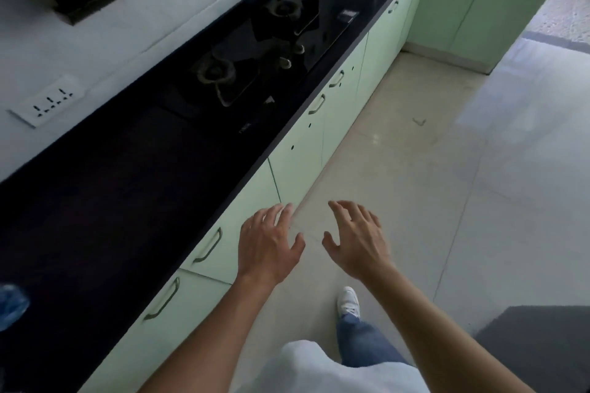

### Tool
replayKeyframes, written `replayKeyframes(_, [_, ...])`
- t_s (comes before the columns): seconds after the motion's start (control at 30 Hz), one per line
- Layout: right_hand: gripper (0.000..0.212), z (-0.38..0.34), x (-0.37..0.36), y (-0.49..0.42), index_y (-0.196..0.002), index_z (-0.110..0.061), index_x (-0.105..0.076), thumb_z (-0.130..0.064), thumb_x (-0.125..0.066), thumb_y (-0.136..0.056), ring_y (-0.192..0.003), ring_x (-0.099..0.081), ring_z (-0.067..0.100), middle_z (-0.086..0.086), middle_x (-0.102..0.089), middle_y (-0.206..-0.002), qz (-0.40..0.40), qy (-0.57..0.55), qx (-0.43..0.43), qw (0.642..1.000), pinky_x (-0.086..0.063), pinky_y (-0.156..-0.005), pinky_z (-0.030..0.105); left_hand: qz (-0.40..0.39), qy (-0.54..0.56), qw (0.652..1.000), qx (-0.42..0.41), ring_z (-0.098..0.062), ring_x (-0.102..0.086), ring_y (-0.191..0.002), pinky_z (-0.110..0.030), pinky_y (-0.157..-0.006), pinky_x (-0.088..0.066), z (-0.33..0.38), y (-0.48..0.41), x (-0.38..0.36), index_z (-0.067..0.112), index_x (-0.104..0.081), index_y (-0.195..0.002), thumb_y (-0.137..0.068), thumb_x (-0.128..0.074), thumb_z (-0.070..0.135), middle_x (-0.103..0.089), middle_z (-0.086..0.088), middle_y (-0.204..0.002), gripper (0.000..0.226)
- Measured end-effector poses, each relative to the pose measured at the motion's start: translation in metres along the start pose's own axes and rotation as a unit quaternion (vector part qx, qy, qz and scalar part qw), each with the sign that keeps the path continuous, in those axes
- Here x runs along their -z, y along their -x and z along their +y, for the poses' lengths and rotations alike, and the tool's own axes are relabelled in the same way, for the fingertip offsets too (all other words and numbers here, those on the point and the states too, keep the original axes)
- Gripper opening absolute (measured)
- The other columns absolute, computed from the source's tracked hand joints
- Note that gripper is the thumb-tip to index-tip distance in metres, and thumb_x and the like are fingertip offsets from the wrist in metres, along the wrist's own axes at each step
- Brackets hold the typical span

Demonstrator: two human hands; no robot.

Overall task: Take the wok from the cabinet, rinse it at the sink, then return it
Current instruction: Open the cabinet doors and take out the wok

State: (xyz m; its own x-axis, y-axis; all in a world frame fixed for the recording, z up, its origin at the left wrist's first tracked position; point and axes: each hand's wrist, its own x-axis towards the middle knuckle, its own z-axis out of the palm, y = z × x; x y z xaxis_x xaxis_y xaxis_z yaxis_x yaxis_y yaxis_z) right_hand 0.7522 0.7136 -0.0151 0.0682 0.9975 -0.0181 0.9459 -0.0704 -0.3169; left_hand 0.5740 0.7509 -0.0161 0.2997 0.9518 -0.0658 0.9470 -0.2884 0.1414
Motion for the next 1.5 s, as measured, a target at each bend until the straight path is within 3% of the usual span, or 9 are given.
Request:
replayKeyframes(0.3, [0.062, -0.004, 0.0, -0.105, -0.14, -0.016, -0.049, -0.04, -0.063, -0.085, -0.127, -0.053, 0.027, 0.006, -0.058, -0.138, -0.059, 0.002, 0.198, 0.979, -0.041, -0.107, 0.043, 0.016, 0.018, 0.976, 0.216, -0.021, -0.042, -0.136, -0.042, -0.111, -0.035, -0.008, -0.019, 0.01, 0.024, -0.037, -0.149, -0.087, -0.031, 0.055, -0.047, 0.001, -0.149, 0.069])
replayKeyframes(0.5, [0.056, -0.066, -0.037, -0.11, -0.131, -0.013, -0.056, -0.034, -0.067, -0.08, -0.117, -0.06, 0.029, 0.009, -0.063, -0.127, -0.117, -0.005, 0.332, 0.936, -0.048, -0.099, 0.044, 0.01, 0.024, 0.938, 0.346, -0.02, -0.037, -0.14, -0.038, -0.116, -0.029, -0.032, 0.032, 0.005, 0.027, -0.029, -0.152, -0.092, -0.034, 0.055, -0.039, 0.004, -0.155, 0.066])
replayKeyframes(0.7, [0.054, -0.11, -0.076, -0.093, -0.129, -0.013, -0.056, -0.035, -0.065, -0.081, -0.117, -0.059, 0.029, 0.008, -0.062, -0.128, -0.152, 0.02, 0.425, 0.892, -0.05, -0.099, 0.045, -0.001, 0.044, 0.895, 0.444, -0.022, -0.04, -0.139, -0.04, -0.114, -0.034, -0.067, 0.088, -0.017, 0.028, -0.033, -0.149, -0.091, -0.039, 0.059, -0.042, 0.004, -0.153, 0.066])
replayKeyframes(0.97, [0.055, -0.126, -0.141, -0.08, -0.13, -0.011, -0.058, -0.03, -0.068, -0.079, -0.116, -0.06, 0.031, 0.01, -0.063, -0.126, -0.176, 0.038, 0.425, 0.887, -0.049, -0.102, 0.048, -0.032, 0.052, 0.878, 0.474, -0.02, -0.03, -0.146, -0.045, -0.118, -0.027, -0.114, 0.118, -0.07, 0.028, -0.032, -0.149, -0.088, -0.037, 0.068, -0.035, 0.005, -0.158, 0.073])
replayKeyframes(1.33, [0.059, -0.157, -0.238, -0.084, -0.134, -0.008, -0.052, -0.027, -0.069, -0.081, -0.128, -0.051, 0.032, 0.014, -0.054, -0.137, -0.166, 0.004, 0.424, 0.89, -0.045, -0.107, 0.047, -0.028, 0.047, 0.9, 0.432, -0.022, -0.01, -0.153, -0.041, -0.123, -0.015, -0.179, 0.11, -0.152, 0.023, -0.009, -0.157, -0.09, -0.041, 0.066, -0.012, -0.001, -0.166, 0.085])
replayKeyframes(1.5, [0.064, -0.166, -0.265, -0.088, -0.138, -0.002, -0.048, -0.018, -0.069, -0.08, -0.125, -0.05, 0.035, 0.018, -0.055, -0.134, -0.162, 0.023, 0.426, 0.89, -0.044, -0.107, 0.046, -0.007, 0.058, 0.898, 0.437, -0.024, -0.016, -0.151, -0.041, -0.123, -0.017, -0.192, 0.112, -0.173, 0.017, -0.013, -0.157, -0.092, -0.044, 0.06, -0.024, -0.004, -0.163, 0.083])
